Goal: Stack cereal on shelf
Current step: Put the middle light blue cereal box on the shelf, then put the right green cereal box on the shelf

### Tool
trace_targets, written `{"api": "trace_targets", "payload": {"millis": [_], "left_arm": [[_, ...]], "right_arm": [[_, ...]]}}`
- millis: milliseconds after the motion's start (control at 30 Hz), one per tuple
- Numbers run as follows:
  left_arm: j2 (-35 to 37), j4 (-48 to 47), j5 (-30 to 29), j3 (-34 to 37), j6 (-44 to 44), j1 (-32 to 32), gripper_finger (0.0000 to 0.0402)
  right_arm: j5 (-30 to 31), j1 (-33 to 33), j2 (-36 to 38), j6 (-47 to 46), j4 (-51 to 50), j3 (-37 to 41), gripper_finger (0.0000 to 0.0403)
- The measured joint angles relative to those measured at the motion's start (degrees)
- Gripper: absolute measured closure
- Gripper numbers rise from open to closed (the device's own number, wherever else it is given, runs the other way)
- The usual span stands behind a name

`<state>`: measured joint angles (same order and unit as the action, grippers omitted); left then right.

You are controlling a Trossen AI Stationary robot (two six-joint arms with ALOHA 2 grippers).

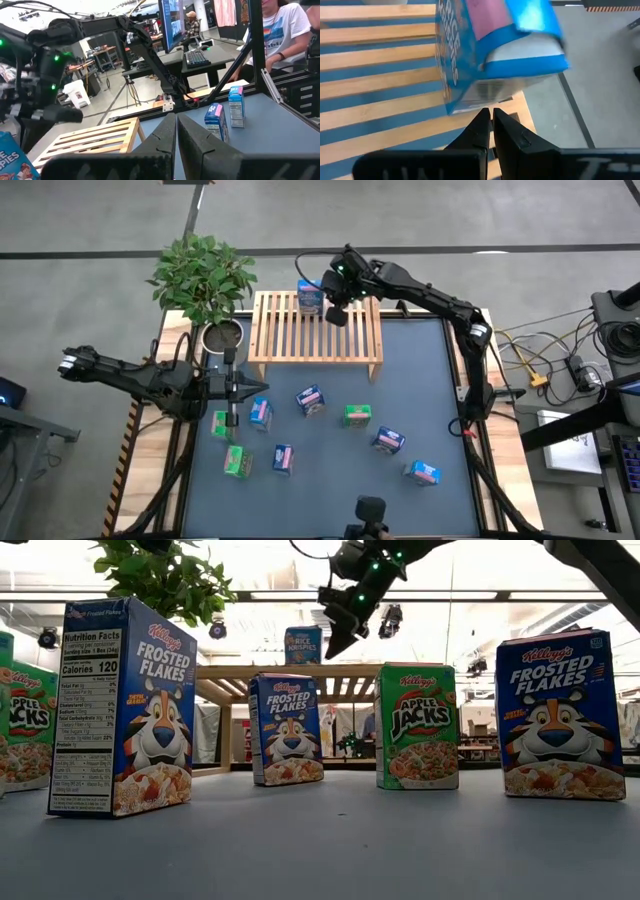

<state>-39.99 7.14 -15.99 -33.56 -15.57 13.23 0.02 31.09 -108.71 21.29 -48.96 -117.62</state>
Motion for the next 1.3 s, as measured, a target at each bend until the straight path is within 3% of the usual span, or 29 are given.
{"api": "trace_targets", "payload": {"millis": [233, 533, 833, 1033, 1133, 1300], "left_arm": [[0.0, 0.0, 0.0, 0.0, 0.0, 0.0, 0.0402], [-0.1, 0.0, 0.0, 0.0, 0.0, 0.0, 0.0402], [-0.1, 0.0, 0.0, 0.0, 0.2, 0.0, 0.0402], [-0.1, 0.0, 0.0, 0.0, 1.1, 0.0, 0.0402], [-0.1, -0.2, 0.0, 0.0, 1.3, 0.0, 0.0402], [-0.1, -0.2, 0.0, 0.0, 1.3, 0.0, 0.0402]], "right_arm": [[-1.3, -3.4, 4.5, -2.3, -8.0, -0.1, 0.0390], [-8.0, -14.7, 6.4, -6.0, -13.7, 0.7, 0.0390], [-8.0, -26.5, 6.3, -7.2, -7.0, 8.3, 0.0390], [-7.6, -31.5, 6.5, -13.5, -13.4, 14.7, 0.0390], [-4.2, -33.4, 7.5, -17.9, -17.1, 17.6, 0.0390], [-1.2, -34.8, 10.5, -24.8, -16.1, 21.3, 0.0390]]}}
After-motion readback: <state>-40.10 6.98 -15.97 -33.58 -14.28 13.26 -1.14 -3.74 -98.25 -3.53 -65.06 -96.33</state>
